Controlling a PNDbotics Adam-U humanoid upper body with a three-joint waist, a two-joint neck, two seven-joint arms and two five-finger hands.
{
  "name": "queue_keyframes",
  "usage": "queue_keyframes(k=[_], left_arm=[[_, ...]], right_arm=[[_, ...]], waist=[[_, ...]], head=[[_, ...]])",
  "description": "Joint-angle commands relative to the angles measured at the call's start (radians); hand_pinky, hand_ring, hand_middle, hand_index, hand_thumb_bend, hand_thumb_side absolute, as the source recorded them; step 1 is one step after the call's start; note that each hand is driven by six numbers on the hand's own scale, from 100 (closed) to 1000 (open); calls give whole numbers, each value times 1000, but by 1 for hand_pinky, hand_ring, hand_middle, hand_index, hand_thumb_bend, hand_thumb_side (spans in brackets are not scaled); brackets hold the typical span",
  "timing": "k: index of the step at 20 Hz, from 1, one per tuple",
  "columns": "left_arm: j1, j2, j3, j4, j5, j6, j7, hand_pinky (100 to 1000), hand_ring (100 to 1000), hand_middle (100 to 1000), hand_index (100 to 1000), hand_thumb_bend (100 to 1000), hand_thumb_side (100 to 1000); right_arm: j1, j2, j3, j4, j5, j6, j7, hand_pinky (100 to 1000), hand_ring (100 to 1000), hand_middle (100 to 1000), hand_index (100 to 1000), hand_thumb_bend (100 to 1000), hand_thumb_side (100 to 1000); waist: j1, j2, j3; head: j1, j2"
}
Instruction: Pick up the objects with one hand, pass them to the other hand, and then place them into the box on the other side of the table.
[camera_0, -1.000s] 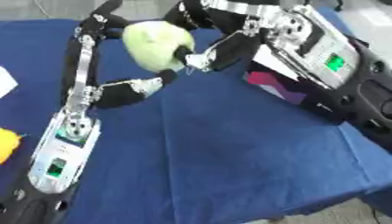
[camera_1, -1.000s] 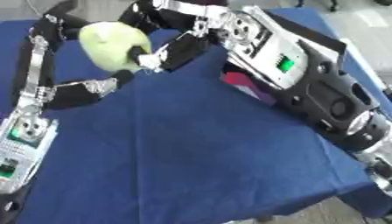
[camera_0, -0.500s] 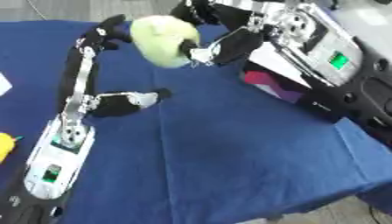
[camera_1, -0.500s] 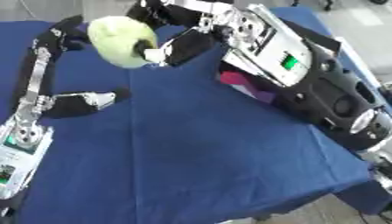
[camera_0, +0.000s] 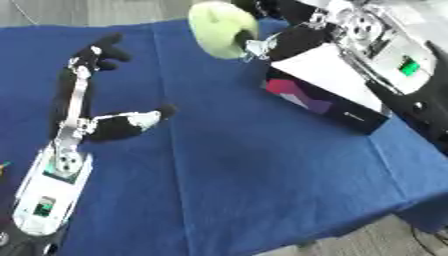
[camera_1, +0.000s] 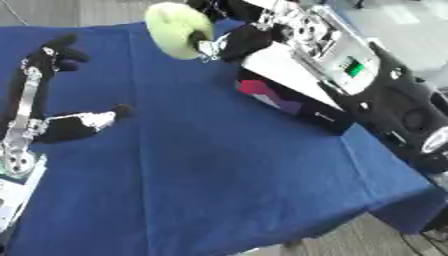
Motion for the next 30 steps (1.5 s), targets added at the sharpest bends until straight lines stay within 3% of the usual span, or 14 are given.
queue_keyframes(k=[1,7,14,24,30], left_arm=[[-8,14,11,-9,4,4,9,739,777,617,877,807,270],[-10,21,15,-15,10,12,17,738,778,619,865,795,281],[-11,27,18,-26,22,20,25,737,785,636,860,787,290],[-11,28,24,-41,36,29,36,739,789,642,858,785,295],[-10,30,26,-48,42,30,39,739,789,642,858,784,297]], right_arm=[[22,-70,-57,13,-23,-11,-40,904,766,614,674,100,100],[119,-148,-135,34,-67,-44,-95,906,768,620,679,100,100],[221,-211,-200,106,-77,-84,-106,903,768,626,682,100,116],[299,-217,-246,257,-14,-127,-153,895,767,641,688,100,127],[321,-212,-258,336,37,-153,-181,894,771,659,700,100,127]], waist=[[9,-38,-3],[9,-32,0],[9,-23,7],[15,-14,15],[16,-12,19]], head=[[-5,-1],[-13,-1],[-18,-1],[-43,-9],[-105,-16]])
